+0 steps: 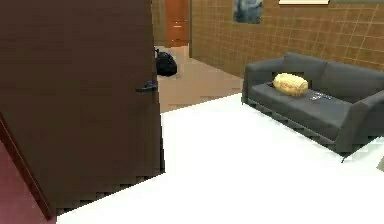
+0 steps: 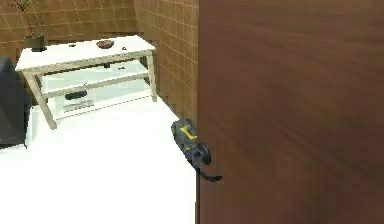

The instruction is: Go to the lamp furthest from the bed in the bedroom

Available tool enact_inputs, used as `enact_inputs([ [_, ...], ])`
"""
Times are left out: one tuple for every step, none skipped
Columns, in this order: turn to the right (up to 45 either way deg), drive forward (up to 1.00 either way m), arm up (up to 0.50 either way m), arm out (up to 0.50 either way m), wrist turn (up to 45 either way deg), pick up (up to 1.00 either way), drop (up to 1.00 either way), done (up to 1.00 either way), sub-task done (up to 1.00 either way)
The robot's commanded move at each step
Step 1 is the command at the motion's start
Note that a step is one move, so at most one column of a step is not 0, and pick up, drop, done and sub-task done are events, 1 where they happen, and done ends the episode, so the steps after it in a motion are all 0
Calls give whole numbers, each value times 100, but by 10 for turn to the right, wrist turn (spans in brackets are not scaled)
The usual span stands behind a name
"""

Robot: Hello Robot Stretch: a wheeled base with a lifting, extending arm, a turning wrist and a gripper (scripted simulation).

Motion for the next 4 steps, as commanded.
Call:
enact_inputs([
  [-450, 0, 0, 0, 0, 0, 0, 0, 0],
  [-60, 0, 0, 0, 0, 0, 0, 0, 0],
  [0, 20, 0, 0, 0, 0, 0, 0, 0],
  [-240, 0, 0, 0, 0, 0, 0, 0, 0],
])
